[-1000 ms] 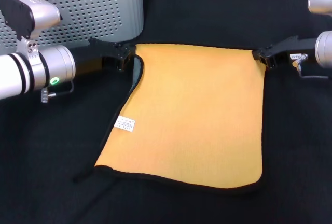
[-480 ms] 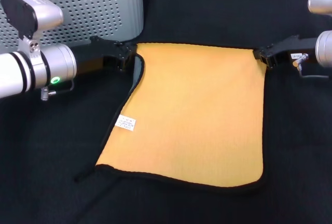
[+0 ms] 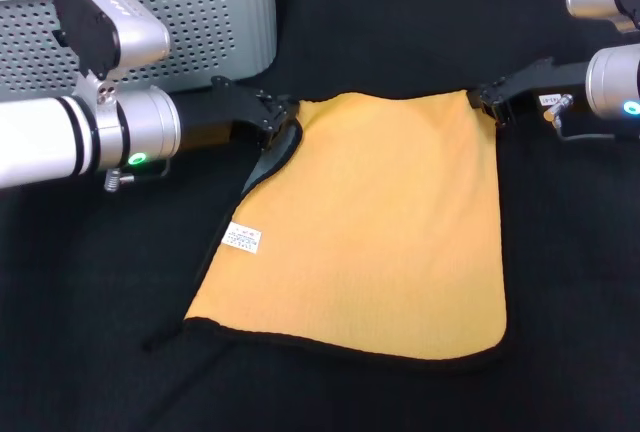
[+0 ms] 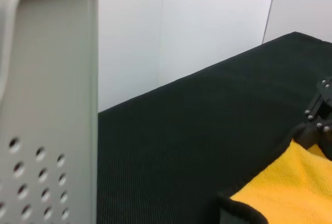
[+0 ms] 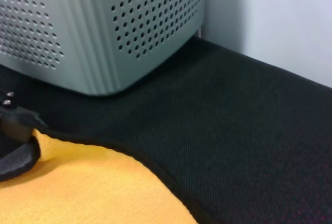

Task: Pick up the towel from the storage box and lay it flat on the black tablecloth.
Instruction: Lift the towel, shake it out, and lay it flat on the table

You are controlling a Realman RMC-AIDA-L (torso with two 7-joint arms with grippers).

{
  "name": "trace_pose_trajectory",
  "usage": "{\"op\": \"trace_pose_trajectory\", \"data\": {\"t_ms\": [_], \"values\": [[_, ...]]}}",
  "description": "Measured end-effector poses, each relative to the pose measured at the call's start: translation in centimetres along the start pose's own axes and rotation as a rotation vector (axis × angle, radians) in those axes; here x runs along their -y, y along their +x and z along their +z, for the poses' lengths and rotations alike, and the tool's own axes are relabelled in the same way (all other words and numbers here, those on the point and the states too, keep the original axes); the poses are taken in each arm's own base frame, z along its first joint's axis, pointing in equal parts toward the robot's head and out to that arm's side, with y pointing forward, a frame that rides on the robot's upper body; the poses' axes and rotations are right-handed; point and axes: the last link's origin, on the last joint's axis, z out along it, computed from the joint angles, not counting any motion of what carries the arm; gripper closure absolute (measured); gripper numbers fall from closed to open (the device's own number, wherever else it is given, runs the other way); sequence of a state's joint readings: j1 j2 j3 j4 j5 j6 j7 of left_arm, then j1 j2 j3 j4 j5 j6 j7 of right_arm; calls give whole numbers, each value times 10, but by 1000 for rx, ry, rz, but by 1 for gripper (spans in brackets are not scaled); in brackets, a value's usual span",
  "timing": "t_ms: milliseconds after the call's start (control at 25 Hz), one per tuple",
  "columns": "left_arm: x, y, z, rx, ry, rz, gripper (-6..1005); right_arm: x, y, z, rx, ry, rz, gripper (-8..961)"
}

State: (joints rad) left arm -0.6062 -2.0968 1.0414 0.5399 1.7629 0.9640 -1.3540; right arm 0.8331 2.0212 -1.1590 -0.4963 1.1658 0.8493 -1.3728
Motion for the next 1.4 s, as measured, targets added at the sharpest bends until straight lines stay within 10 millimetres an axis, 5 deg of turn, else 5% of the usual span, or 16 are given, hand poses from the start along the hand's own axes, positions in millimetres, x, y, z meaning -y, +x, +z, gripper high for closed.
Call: {"op": "trace_pose_trajectory", "data": {"t_ms": [1400], "values": [[13, 1, 5, 26, 95, 75, 937, 7, 4, 3, -3, 63, 0, 848]]}}
